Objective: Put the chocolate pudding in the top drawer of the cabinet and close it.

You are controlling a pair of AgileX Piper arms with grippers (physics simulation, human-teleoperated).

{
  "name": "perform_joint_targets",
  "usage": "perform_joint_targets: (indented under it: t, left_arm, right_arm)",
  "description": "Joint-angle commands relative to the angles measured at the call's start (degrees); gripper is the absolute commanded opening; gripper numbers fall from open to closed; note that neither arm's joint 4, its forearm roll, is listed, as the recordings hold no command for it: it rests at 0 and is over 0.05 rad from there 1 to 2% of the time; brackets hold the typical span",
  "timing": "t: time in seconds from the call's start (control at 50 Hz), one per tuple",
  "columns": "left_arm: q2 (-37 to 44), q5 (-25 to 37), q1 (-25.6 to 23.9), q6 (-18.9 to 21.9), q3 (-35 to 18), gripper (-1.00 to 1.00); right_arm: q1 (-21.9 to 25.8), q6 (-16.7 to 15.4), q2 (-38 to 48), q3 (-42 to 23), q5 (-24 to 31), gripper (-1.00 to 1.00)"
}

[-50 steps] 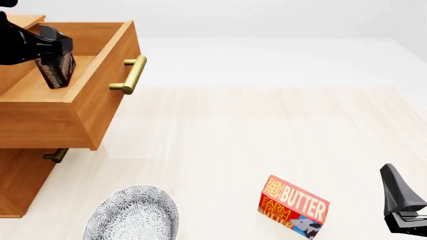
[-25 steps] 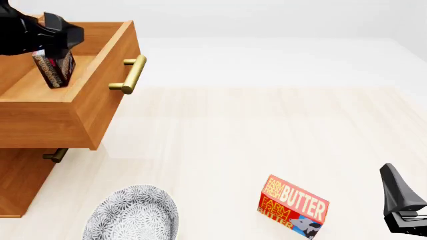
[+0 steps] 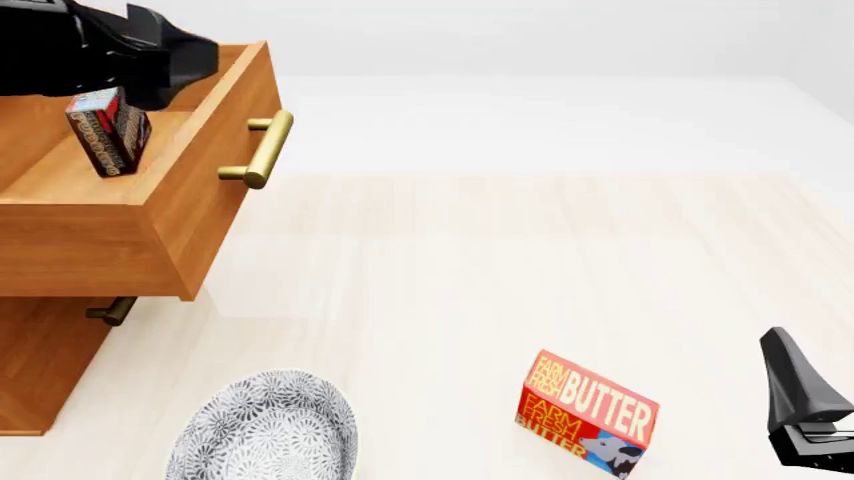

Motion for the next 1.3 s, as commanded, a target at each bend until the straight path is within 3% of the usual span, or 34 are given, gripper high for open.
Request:
perform_joint_targets:
  t: [0.02, 0.6, 0.78, 1.24, 1.3]
  left_arm:
    - [2.5, 0.5, -5.7, -1.3, -1.6, 1.00]
    - [10.7, -0.7, -11.5, -4.3, -3.0, 1.00]
    - [13.2, -0.9, -13.4, -7.9, -3.3, 1.00]
    - [14.3, -0.5, -14.7, -12.9, -3.2, 1.00]
    - [14.8, -0.4, -15.3, -15.1, -3.1, 1.00]
  right_arm:
    - [0.0, 0.0, 0.0, 0.0, 0.0, 1.00]
    - [0.0, 0.0, 0.0, 0.0, 0.0, 1.00]
    - [0.0, 0.0, 0.0, 0.0, 0.0, 1.00]
    - [0.0, 0.0, 0.0, 0.0, 0.0, 1.00]
    - [0.0, 0.0, 0.0, 0.0, 0.0, 1.00]
